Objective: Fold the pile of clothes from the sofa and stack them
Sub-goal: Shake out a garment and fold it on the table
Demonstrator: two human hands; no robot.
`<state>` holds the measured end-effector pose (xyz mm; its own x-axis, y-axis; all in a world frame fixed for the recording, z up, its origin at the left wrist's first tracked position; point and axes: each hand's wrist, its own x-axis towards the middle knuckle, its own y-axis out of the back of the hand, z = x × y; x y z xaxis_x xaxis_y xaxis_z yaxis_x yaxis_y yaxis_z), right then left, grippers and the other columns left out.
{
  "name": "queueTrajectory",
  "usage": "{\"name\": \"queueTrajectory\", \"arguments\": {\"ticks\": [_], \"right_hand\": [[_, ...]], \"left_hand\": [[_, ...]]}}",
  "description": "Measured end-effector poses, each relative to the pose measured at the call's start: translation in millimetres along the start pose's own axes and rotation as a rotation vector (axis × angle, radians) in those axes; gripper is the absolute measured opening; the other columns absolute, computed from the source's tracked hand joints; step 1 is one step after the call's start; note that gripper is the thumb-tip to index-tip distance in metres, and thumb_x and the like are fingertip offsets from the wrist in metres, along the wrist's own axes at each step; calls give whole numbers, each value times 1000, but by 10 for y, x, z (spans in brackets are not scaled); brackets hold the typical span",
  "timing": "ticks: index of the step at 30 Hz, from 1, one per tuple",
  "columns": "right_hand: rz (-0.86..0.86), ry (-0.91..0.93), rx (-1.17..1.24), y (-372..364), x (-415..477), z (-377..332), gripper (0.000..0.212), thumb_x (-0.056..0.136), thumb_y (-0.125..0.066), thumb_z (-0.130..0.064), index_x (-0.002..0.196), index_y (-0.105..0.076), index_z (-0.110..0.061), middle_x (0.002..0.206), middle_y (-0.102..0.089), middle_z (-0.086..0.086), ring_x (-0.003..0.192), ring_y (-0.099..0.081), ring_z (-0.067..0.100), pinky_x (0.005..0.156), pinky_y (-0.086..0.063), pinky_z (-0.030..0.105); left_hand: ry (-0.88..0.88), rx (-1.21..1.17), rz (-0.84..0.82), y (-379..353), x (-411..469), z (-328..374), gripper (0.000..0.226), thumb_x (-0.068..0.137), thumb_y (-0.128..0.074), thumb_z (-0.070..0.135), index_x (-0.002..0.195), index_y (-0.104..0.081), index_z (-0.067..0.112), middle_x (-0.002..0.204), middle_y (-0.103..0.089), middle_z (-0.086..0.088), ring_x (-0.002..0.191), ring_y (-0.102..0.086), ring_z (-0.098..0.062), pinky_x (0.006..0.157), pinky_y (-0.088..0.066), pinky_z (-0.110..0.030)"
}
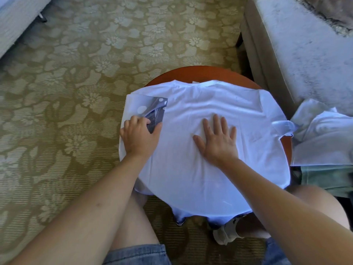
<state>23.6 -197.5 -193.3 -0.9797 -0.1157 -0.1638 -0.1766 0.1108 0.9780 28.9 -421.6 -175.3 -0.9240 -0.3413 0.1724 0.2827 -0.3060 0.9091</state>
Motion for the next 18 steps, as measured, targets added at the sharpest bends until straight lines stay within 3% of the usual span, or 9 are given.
{"name": "queueTrajectory", "arguments": {"ticks": [3, 5, 7, 11, 14, 18], "right_hand": [[-11, -3, -7, 9, -8, -11, 73, 93, -14, -67, 155, -7, -28, 163, 10, 5, 149, 11, 26, 118, 0, 54], [-15, -7, -1, 21, -11, -14, 73, 93, -14, -67, 155, -6, -28, 163, 10, 5, 149, 11, 26, 118, 1, 54], [-19, -8, -1, 27, -14, -14, 73, 93, -13, -67, 155, -6, -28, 162, 11, 5, 149, 12, 26, 118, 1, 54], [-28, -5, -1, 30, -11, -9, 74, 93, -12, -67, 155, -4, -28, 162, 13, 4, 149, 13, 26, 118, 2, 54], [-22, -5, 3, 27, -15, -13, 74, 93, -12, -67, 155, -5, -28, 162, 11, 4, 149, 12, 26, 118, 2, 54], [-15, -2, -1, 31, -24, -12, 73, 93, -12, -67, 155, -5, -28, 163, 10, 5, 149, 12, 26, 118, 1, 54]], "left_hand": [[58, 42, -74, 74, 99, 120, 20, 86, -60, 29, 75, -68, 16, 83, -63, -2, 88, -57, -30, 79, -32, -37], [89, 62, -104, 87, 129, 141, 27, 84, -56, 22, 58, -57, 14, 63, -55, 0, 71, -55, -29, 75, -31, -35], [103, 76, -129, 105, 144, 127, 30, 83, -54, 18, 54, -51, 13, 55, -50, 1, 64, -53, -28, 75, -31, -35], [46, -70, -53, 187, 99, 101, 20, 83, -56, 16, 65, -61, 11, 65, -60, -1, 67, -55, -27, 72, -40, -35], [-39, -192, 0, 265, -25, 97, 16, 81, -60, 13, 66, -59, 11, 66, -55, 4, 65, -51, -24, 66, -43, -34], [-184, -146, -167, 292, -161, 54, 11, 83, -61, 16, 75, -66, 10, 81, -62, -2, 78, -57, -24, 69, -48, -36]]}}
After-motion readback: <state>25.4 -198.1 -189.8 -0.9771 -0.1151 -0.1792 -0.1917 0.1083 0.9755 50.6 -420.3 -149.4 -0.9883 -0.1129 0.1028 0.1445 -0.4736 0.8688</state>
